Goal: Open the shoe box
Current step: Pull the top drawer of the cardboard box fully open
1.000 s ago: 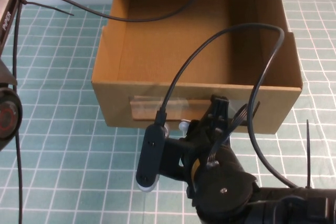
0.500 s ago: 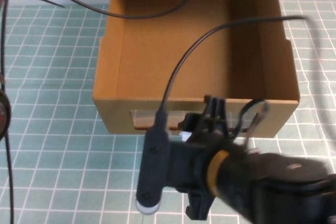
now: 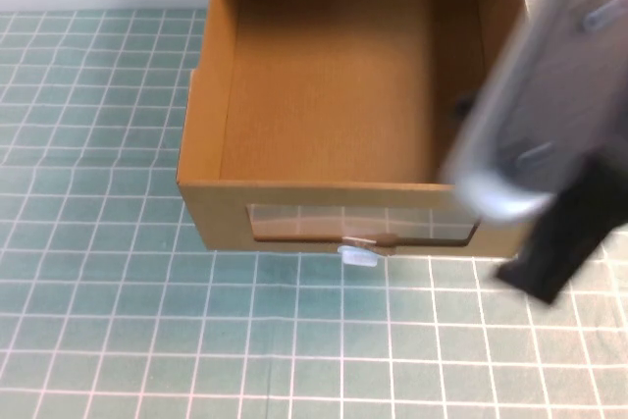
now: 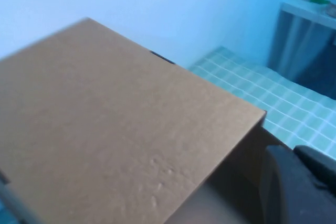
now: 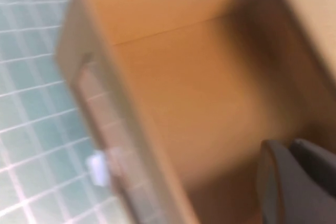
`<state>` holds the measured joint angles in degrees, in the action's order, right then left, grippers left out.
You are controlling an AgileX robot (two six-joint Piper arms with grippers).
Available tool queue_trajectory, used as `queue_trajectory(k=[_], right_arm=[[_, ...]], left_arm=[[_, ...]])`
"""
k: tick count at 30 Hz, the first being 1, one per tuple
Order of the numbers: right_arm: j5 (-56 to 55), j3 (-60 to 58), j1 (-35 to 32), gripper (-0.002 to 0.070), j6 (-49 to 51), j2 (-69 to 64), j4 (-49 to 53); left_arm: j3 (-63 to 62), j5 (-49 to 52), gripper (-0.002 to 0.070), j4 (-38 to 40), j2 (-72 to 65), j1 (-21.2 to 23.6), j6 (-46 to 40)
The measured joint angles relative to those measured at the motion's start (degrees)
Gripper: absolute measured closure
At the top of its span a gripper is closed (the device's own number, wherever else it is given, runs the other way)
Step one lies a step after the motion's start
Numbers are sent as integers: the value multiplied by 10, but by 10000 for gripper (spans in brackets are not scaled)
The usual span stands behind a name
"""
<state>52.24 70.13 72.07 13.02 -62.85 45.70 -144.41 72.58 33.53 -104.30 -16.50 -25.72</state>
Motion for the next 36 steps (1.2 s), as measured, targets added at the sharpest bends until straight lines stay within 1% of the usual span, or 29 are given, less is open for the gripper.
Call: queue_trajectory(k=[4,7,12,16,19,21,28,31,36], right_arm=[[47,42,0,684,-52,51,-9],[68,52,0,686,-62,91,-14],[118,52,0,688,-76,150,-47],[170,43,0,689,-130,203,-88],[182,-2,0,689,-137,258,-110],[181,-50,0,689,-138,300,-121],[135,-228,0,689,-119,430,-130],[114,-274,0,689,-116,464,-131],[106,-317,0,689,-116,483,-131]], left_arm=[[29,1,681,-70,82,0,35],[88,2,681,-89,146,0,41],[252,2,681,-93,262,0,35],[436,2,680,-97,349,0,29],[585,-1,680,-100,421,0,19],[673,-21,680,-101,468,0,18],[976,-176,680,-79,677,0,13],[1048,-215,680,-79,766,0,12],[1071,-228,680,-95,857,0,11]])
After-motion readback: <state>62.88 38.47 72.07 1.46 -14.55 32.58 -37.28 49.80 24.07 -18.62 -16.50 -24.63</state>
